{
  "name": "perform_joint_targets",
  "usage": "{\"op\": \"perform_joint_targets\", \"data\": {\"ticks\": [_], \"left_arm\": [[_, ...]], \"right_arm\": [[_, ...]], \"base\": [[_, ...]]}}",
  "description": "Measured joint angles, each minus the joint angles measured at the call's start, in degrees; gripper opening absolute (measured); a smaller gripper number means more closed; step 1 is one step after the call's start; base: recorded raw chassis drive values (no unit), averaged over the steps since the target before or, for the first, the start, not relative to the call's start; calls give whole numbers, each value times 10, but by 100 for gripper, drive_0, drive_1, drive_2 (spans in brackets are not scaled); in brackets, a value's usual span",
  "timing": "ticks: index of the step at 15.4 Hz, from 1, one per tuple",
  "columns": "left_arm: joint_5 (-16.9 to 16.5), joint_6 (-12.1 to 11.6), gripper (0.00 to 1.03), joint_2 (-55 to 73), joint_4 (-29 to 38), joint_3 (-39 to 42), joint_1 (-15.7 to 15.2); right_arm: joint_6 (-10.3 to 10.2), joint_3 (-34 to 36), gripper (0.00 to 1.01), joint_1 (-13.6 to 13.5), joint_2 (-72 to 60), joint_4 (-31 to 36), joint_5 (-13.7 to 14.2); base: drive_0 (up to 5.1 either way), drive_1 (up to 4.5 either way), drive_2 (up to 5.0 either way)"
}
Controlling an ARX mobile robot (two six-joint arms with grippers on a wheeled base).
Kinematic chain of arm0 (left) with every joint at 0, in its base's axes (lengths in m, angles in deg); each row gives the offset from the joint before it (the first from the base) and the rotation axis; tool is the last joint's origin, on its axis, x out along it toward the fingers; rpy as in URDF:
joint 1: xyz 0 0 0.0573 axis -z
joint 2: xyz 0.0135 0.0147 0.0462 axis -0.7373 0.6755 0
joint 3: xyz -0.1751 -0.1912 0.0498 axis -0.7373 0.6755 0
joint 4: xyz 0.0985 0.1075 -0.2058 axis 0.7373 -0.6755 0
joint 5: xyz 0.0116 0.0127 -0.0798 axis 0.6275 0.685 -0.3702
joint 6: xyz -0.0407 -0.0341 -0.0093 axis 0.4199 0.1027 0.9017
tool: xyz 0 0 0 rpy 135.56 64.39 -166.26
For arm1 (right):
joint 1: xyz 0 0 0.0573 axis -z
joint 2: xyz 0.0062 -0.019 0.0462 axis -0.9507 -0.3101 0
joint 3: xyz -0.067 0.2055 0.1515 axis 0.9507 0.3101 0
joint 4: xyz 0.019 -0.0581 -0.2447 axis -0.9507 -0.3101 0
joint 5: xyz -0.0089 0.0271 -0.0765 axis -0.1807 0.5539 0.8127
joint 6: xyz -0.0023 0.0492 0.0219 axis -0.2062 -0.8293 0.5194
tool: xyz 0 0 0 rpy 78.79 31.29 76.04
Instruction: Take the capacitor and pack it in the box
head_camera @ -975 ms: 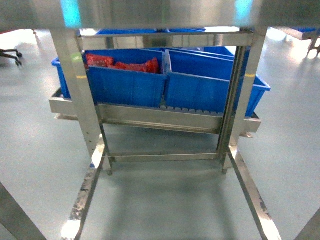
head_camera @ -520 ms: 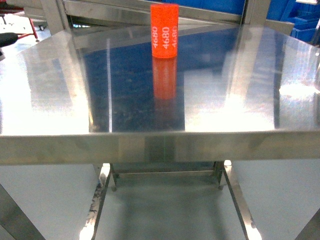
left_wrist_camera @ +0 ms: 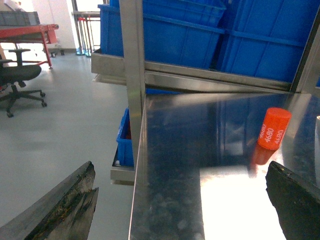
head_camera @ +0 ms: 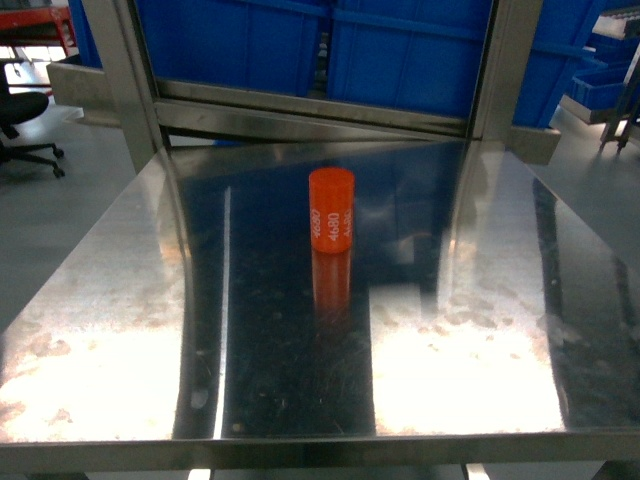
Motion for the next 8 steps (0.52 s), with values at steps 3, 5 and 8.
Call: {"op": "perform_joint_targets", "data": {"ticks": [3, 5, 8], "left_arm": [[0, 0, 98, 0, -5, 0, 0], [0, 0, 98, 0, -2, 0, 0], [0, 0, 98, 0, -2, 0, 0]], "right_arm": [[0, 0, 98, 0, 0, -3, 0], [-1, 0, 98, 0, 0, -3, 0], [0, 0, 98, 0, 0, -3, 0]], "base": [[0, 0, 0], [0, 0, 0], [0, 0, 0]]}}
